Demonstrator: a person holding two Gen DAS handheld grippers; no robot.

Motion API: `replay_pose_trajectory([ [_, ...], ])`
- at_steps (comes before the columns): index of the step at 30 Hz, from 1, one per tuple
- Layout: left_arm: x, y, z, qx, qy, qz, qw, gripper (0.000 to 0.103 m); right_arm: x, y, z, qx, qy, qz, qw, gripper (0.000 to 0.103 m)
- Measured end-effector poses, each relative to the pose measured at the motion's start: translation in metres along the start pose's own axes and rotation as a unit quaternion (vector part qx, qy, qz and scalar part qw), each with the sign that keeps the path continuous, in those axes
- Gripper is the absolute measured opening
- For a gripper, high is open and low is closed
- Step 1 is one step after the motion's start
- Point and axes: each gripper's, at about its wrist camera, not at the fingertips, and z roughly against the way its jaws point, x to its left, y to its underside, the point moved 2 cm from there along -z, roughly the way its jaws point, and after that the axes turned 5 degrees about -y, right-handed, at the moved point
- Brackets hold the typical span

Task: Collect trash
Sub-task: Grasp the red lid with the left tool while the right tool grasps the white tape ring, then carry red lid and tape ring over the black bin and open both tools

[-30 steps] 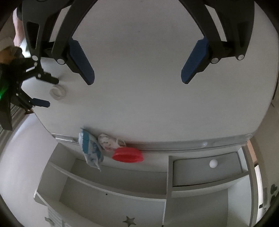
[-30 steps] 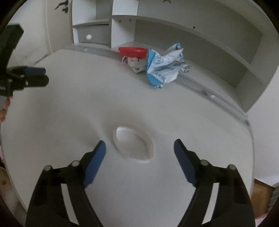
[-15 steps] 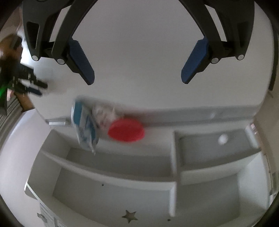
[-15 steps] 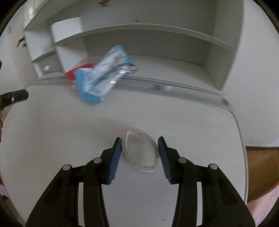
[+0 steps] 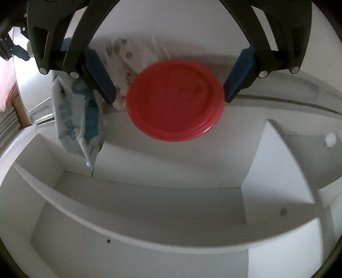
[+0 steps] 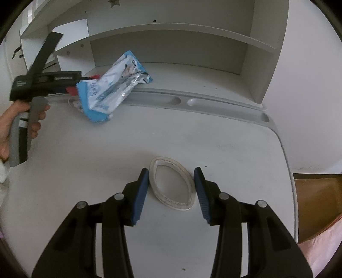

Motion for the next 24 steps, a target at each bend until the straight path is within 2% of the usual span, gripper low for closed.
replay_pose_trajectory([
  [1,0.0,0.0,-0.002,-0.001,0.007,-0.002,1.0,0.091,-0.001,0.0,0.0,0.0,0.0,-0.005,1.0,0.043],
  [2,0.0,0.001,-0.002,-0.003,0.023,-0.005,0.9997,0.08,-0.003,0.0,0.001,-0.001,0.0,-0.01,1.0,0.043],
  [5,0.005,0.005,0.006,-0.013,0.035,0.002,0.9993,0.079,-0.005,0.0,0.001,-0.002,-0.002,-0.02,1.0,0.043],
  [13,0.02,0.021,0.047,-0.043,0.034,0.01,0.9984,0.079,-0.002,0.001,0.001,-0.003,0.014,-0.02,1.0,0.043],
  [17,0.018,0.041,0.071,-0.05,0.036,-0.006,0.9981,0.079,-0.007,0.003,0.002,-0.009,-0.01,-0.048,0.999,0.043],
  [22,-0.011,0.058,0.113,-0.076,0.073,-0.038,0.9937,0.079,-0.019,0.014,0.024,-0.037,-0.034,-0.084,0.995,0.043],
  [24,-0.039,0.063,0.135,-0.091,0.102,-0.063,0.9885,0.079,-0.031,0.024,0.049,-0.061,-0.068,-0.121,0.988,0.043],
])
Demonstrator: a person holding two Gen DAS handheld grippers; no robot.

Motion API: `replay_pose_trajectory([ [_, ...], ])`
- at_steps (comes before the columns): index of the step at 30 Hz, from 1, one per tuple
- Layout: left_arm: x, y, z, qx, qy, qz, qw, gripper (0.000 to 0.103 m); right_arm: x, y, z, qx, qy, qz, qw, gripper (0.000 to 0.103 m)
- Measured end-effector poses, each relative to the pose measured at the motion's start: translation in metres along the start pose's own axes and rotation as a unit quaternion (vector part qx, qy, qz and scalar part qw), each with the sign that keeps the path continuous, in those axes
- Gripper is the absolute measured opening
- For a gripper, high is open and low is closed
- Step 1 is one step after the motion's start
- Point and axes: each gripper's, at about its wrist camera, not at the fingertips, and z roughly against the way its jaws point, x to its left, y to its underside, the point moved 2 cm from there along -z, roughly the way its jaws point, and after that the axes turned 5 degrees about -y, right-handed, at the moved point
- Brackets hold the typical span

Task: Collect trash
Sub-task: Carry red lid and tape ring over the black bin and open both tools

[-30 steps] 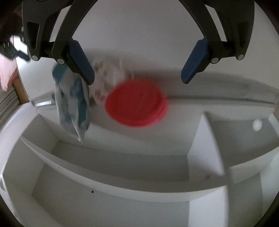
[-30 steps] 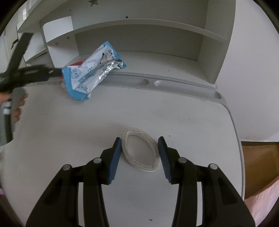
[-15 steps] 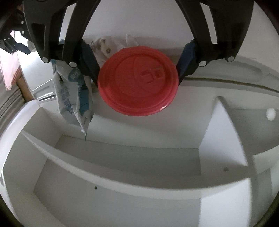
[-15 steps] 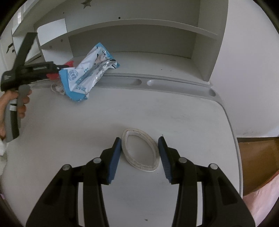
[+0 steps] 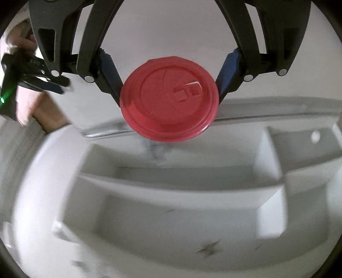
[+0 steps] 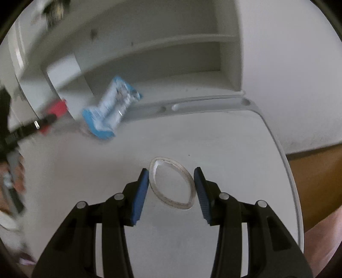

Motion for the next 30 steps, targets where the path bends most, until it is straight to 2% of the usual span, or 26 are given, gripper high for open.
replay_pose_trajectory([
  [4,-0.085,0.003,0.029,-0.017,0.089,-0.052,0.9946,0.079,-0.026,0.012,0.073,-0.048,-0.007,-0.037,0.998,0.043],
  [7,-0.17,0.023,0.037,-0.005,0.155,-0.109,0.9818,0.079,-0.059,0.035,0.136,-0.076,0.005,-0.064,0.995,0.043],
  [8,-0.208,0.039,0.037,0.009,0.182,-0.137,0.9737,0.079,-0.068,0.041,0.148,-0.077,0.012,-0.069,0.995,0.043],
  [10,-0.252,0.059,0.034,0.029,0.211,-0.164,0.9632,0.079,-0.097,0.064,0.178,-0.078,0.046,-0.087,0.992,0.043],
  [11,-0.286,0.075,0.034,0.042,0.231,-0.184,0.9545,0.079,-0.108,0.073,0.187,-0.08,0.057,-0.096,0.991,0.043],
  [13,-0.325,0.097,0.035,0.054,0.25,-0.209,0.9439,0.079,-0.138,0.098,0.211,-0.086,0.072,-0.132,0.985,0.043],
  [16,-0.387,0.135,0.031,0.089,0.281,-0.251,0.9221,0.079,-0.189,0.137,0.222,-0.075,0.106,-0.178,0.975,0.043],
  [17,-0.414,0.154,0.03,0.104,0.287,-0.277,0.9113,0.079,-0.213,0.158,0.219,-0.064,0.115,-0.208,0.969,0.043],
  [19,-0.449,0.183,0.028,0.123,0.294,-0.312,0.895,0.079,-0.243,0.189,0.214,-0.055,0.116,-0.249,0.96,0.043],
  [21,-0.474,0.206,0.017,0.146,0.297,-0.333,0.883,0.079,-0.277,0.224,0.205,-0.041,0.114,-0.301,0.946,0.043],
  [23,-0.502,0.235,0.004,0.164,0.288,-0.364,0.8708,0.079,-0.301,0.243,0.195,-0.021,0.123,-0.32,0.939,0.043],
  [25,-0.518,0.251,-0.022,0.186,0.276,-0.375,0.8653,0.079,-0.325,0.267,0.18,0.002,0.128,-0.35,0.928,0.043],
  [27,-0.53,0.273,-0.059,0.228,0.257,-0.378,0.8596,0.079,-0.342,0.29,0.166,0.02,0.114,-0.381,0.917,0.043],
  [30,-0.54,0.306,-0.11,0.279,0.225,-0.384,0.851,0.078,-0.356,0.325,0.142,0.062,0.116,-0.406,0.904,0.043],
])
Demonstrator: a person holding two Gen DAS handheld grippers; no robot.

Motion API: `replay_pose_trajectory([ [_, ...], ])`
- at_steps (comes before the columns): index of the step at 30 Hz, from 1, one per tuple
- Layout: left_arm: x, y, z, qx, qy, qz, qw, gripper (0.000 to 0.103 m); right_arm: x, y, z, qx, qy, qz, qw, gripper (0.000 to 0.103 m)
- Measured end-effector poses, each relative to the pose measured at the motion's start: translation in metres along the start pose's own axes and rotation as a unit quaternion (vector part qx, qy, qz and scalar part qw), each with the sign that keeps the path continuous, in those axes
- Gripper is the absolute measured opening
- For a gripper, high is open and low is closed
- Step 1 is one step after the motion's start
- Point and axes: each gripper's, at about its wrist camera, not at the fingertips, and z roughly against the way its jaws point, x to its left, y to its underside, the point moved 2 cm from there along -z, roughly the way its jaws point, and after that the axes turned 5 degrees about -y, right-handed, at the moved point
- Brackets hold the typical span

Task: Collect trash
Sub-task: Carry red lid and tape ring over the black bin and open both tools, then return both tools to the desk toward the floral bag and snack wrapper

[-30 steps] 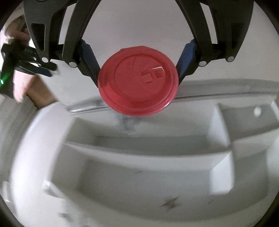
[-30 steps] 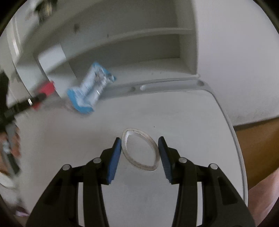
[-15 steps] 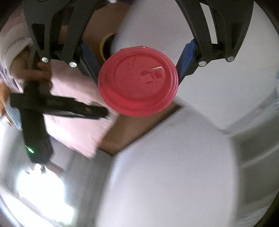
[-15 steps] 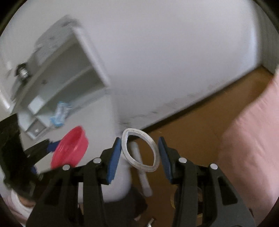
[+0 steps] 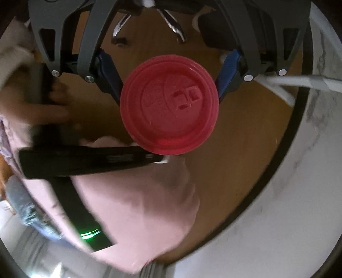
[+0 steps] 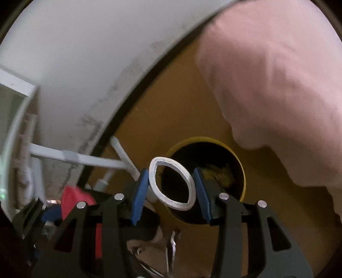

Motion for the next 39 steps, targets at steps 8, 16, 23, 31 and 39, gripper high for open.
replay_pose_trajectory([
  [8,0.014,-0.001,-0.083,0.075,0.006,0.023,0.9969,0.078,-0.034,0.014,-0.036,0.046,0.01,-0.032,0.998,0.043],
  [16,0.004,0.011,-0.069,0.057,0.029,0.007,0.9979,0.092,-0.046,0.011,-0.02,0.018,0.004,-0.059,0.998,0.09],
  [23,-0.02,0.003,-0.009,-0.026,0.041,0.005,0.9988,0.096,-0.054,0.004,0.04,-0.082,0.065,-0.095,0.99,0.094],
  [31,0.008,0.014,0.191,-0.253,-0.084,0.027,0.9635,0.096,0.037,0.01,0.182,-0.326,0.21,-0.016,0.922,0.096],
  [39,0.154,0.12,0.319,-0.337,-0.186,0.167,0.9077,0.096,0.185,0.051,0.176,-0.361,0.149,0.207,0.897,0.096],
])
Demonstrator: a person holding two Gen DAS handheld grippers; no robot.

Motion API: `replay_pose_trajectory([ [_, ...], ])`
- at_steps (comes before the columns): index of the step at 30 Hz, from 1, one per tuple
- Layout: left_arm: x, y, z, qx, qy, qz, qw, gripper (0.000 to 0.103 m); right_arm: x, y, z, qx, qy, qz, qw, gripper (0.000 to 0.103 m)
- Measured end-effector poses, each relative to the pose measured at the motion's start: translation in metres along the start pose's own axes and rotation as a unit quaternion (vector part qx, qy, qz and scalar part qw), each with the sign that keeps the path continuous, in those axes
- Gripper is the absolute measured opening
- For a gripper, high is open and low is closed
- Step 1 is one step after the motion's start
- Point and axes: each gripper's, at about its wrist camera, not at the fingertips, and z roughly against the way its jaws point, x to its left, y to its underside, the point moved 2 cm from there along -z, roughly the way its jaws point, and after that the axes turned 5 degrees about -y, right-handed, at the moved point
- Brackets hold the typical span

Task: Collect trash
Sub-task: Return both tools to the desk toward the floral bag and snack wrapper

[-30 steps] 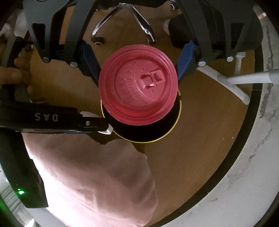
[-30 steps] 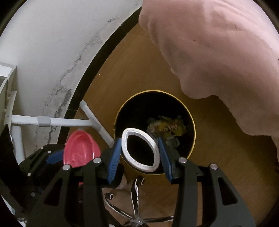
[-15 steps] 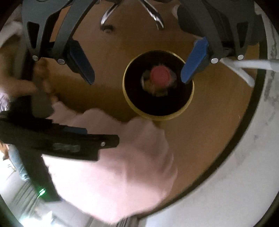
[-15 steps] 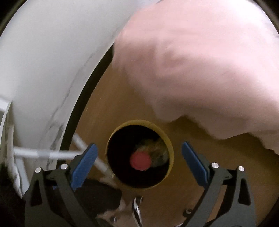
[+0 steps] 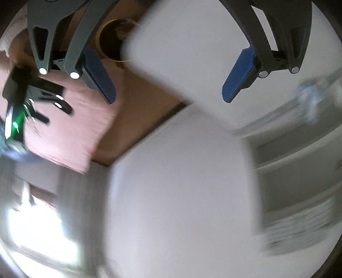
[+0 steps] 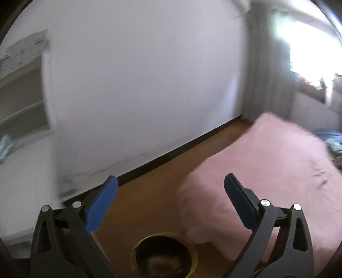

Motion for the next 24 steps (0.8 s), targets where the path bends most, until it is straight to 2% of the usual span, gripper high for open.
replay_pose_trajectory([
  [2,0.062,0.013,0.013,0.004,-0.049,0.035,0.9982,0.096,0.03,0.0,-0.005,0.022,-0.041,0.018,0.999,0.096],
  [4,0.138,0.033,0.025,0.019,-0.119,0.075,0.9899,0.096,0.067,-0.003,-0.005,0.031,-0.065,0.06,0.996,0.096],
  [5,0.175,0.044,0.031,0.032,-0.155,0.098,0.9826,0.096,0.079,-0.004,-0.004,0.029,-0.075,0.069,0.994,0.096],
  [7,0.227,0.061,0.037,0.065,-0.2,0.143,0.9671,0.096,0.111,-0.009,-0.004,0.028,-0.109,0.084,0.99,0.096],
  [10,0.304,0.089,0.045,0.109,-0.247,0.218,0.9378,0.096,0.171,-0.024,-0.011,0.034,-0.171,0.09,0.981,0.096],
  [12,0.328,0.095,0.046,0.116,-0.257,0.242,0.9286,0.096,0.204,-0.036,-0.018,0.045,-0.214,0.072,0.973,0.096],
  [15,0.34,0.091,0.035,0.123,-0.249,0.237,0.9311,0.096,0.266,-0.057,-0.027,0.064,-0.285,0.043,0.956,0.096],
  [18,0.346,0.083,0.016,0.132,-0.238,0.228,0.9347,0.096,0.339,-0.072,-0.047,0.089,-0.33,0.046,0.939,0.096],
  [21,0.348,0.074,-0.015,0.151,-0.216,0.226,0.9378,0.096,0.405,-0.079,-0.074,0.126,-0.364,0.048,0.922,0.096],
  [24,0.351,0.069,-0.051,0.177,-0.217,0.213,0.9359,0.096,0.454,-0.077,-0.102,0.158,-0.377,0.056,0.911,0.096],
])
